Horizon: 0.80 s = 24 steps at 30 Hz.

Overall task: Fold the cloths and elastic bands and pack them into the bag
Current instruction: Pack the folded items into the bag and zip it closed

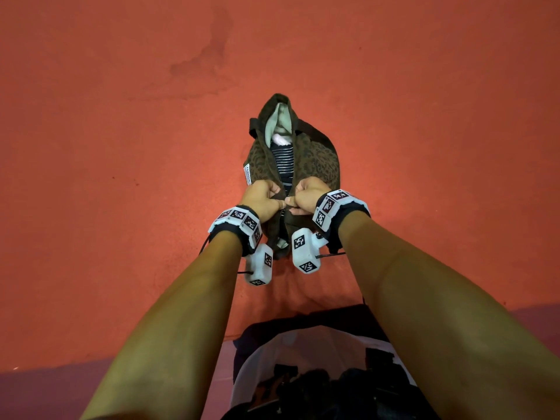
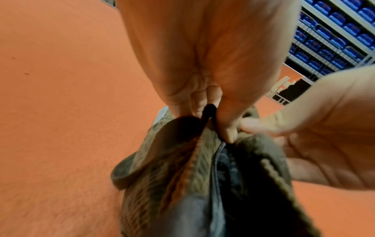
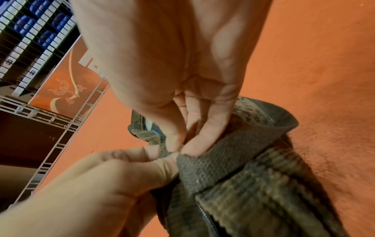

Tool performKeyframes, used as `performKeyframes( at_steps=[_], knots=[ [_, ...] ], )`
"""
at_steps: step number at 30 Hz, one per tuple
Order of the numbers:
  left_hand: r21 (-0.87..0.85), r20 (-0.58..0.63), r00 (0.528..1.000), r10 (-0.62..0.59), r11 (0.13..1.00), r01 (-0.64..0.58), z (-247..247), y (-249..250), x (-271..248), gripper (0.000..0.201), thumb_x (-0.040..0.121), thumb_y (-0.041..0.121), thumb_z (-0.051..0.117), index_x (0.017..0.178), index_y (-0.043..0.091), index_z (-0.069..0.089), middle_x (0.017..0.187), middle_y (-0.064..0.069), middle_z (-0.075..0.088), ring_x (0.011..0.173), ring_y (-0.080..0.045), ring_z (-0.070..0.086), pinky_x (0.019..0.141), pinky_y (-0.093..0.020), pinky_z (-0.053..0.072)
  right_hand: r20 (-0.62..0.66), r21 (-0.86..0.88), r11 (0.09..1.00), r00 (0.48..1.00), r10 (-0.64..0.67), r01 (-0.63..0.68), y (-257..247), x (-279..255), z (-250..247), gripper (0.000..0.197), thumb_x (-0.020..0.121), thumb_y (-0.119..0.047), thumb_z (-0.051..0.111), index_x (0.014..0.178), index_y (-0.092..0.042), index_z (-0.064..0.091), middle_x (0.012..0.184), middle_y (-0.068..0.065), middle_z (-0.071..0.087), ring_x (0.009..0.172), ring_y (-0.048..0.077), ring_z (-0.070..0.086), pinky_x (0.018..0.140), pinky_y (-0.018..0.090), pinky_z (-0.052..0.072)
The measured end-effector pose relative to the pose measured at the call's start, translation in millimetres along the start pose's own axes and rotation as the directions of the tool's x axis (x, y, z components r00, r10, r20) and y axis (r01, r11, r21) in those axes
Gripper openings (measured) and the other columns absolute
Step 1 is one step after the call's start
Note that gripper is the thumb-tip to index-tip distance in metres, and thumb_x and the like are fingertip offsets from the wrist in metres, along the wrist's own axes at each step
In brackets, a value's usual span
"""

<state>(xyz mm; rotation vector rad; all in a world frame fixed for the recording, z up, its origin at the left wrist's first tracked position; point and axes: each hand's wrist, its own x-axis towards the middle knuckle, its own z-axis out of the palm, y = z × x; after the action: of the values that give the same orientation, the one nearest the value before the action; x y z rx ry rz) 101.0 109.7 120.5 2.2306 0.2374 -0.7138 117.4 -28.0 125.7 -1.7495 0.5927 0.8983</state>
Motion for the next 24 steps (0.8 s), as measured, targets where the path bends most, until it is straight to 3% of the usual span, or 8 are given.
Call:
performKeyframes(
  at_steps=[3,5,7,11,15,17,20,24],
  knots=[
    [-0.087,-0.003,1.000,-0.023,0.996,0.022,-3.0,0.2,0.9,0.020,0.084,0.008,0.073,0.095,0.015,0.057,0.080,0.002,0.057,0.080,-0.016,0.055,0.078,-0.032,0.048,-0.042,-0.026,1.000,0.999,0.002,-0.003,1.5,6.1,5.9,0.016,0.087,0.001,0.062,0.088,-0.012,0.053,0.093,0.007,0.054,0.076,0.019,0.067,0.072,0.040,0.062],
    [-0.131,0.010,0.999,-0.043,0.990,0.044,-3.4,0.1,0.5,0.020,0.085,0.007,0.071,0.097,0.015,0.057,0.085,-0.003,0.058,0.081,-0.017,0.056,0.080,-0.034,0.049,-0.072,-0.096,0.995,0.997,-0.015,0.008,6.5,14.2,10.1,0.016,0.081,-0.004,0.062,0.094,-0.013,0.055,0.091,0.008,0.058,0.079,0.023,0.071,0.077,0.044,0.061],
    [-0.182,0.022,0.998,-0.060,0.981,0.063,-0.9,-1.7,0.2,0.020,0.086,0.006,0.070,0.093,0.018,0.056,0.087,-0.004,0.059,0.082,-0.018,0.057,0.081,-0.038,0.052,-0.115,-0.152,0.988,0.993,-0.039,0.021,13.7,24.2,13.4,0.016,0.074,-0.010,0.063,0.083,-0.018,0.053,0.092,0.009,0.062,0.086,0.029,0.070,0.079,0.047,0.059],
    [-0.219,0.019,0.997,-0.068,0.973,0.071,6.2,-7.3,-1.4,0.025,0.088,0.006,0.068,0.083,0.025,0.053,0.080,0.003,0.058,0.081,-0.018,0.059,0.080,-0.037,0.053,-0.152,-0.178,0.983,0.985,-0.080,0.052,17.9,21.1,16.0,0.015,0.077,-0.018,0.059,0.072,-0.024,0.045,0.096,0.011,0.066,0.085,0.031,0.069,0.084,0.047,0.057],
    [-0.170,0.021,0.998,-0.057,0.984,0.060,6.2,-8.1,-1.4,0.015,0.090,0.009,0.067,0.092,0.019,0.056,0.077,0.006,0.054,0.081,-0.016,0.055,0.079,-0.031,0.048,-0.128,-0.122,0.990,0.988,-0.084,0.068,23.1,28.4,14.5,0.017,0.070,-0.016,0.065,0.071,-0.023,0.049,0.085,0.006,0.063,0.086,0.030,0.069,0.084,0.050,0.057],
    [-0.146,0.017,0.999,-0.046,0.988,0.048,6.3,-7.7,-1.3,0.014,0.090,0.010,0.067,0.099,0.016,0.057,0.078,0.007,0.052,0.082,-0.015,0.054,0.082,-0.029,0.047,-0.129,-0.168,0.982,0.986,-0.107,0.085,13.5,11.4,11.5,0.021,0.069,-0.015,0.071,0.075,-0.021,0.052,0.086,0.004,0.062,0.087,0.028,0.068,0.084,0.046,0.056],
    [-0.148,0.022,0.999,-0.044,0.988,0.047,6.6,-8.0,-3.8,0.018,0.091,0.009,0.064,0.108,0.013,0.059,0.086,0.004,0.057,0.085,-0.014,0.054,0.083,-0.028,0.046,-0.084,-0.335,0.925,0.972,-0.218,0.178,7.6,-13.7,3.5,0.029,0.076,-0.013,0.072,0.083,-0.022,0.046,0.085,0.002,0.059,0.078,0.022,0.060,0.067,0.033,0.048],
    [-0.228,0.066,0.998,-0.024,0.973,0.039,1.4,-10.4,-10.4,0.020,0.089,-0.001,0.057,0.103,0.014,0.060,0.085,-0.002,0.063,0.067,-0.012,0.055,0.060,-0.024,0.043,0.098,-0.465,0.823,0.943,-0.319,0.327,5.0,-30.6,0.1,0.034,0.070,-0.013,0.079,0.090,-0.025,0.054,0.077,-0.002,0.056,0.070,0.016,0.054,0.063,0.027,0.044]
  ],
)
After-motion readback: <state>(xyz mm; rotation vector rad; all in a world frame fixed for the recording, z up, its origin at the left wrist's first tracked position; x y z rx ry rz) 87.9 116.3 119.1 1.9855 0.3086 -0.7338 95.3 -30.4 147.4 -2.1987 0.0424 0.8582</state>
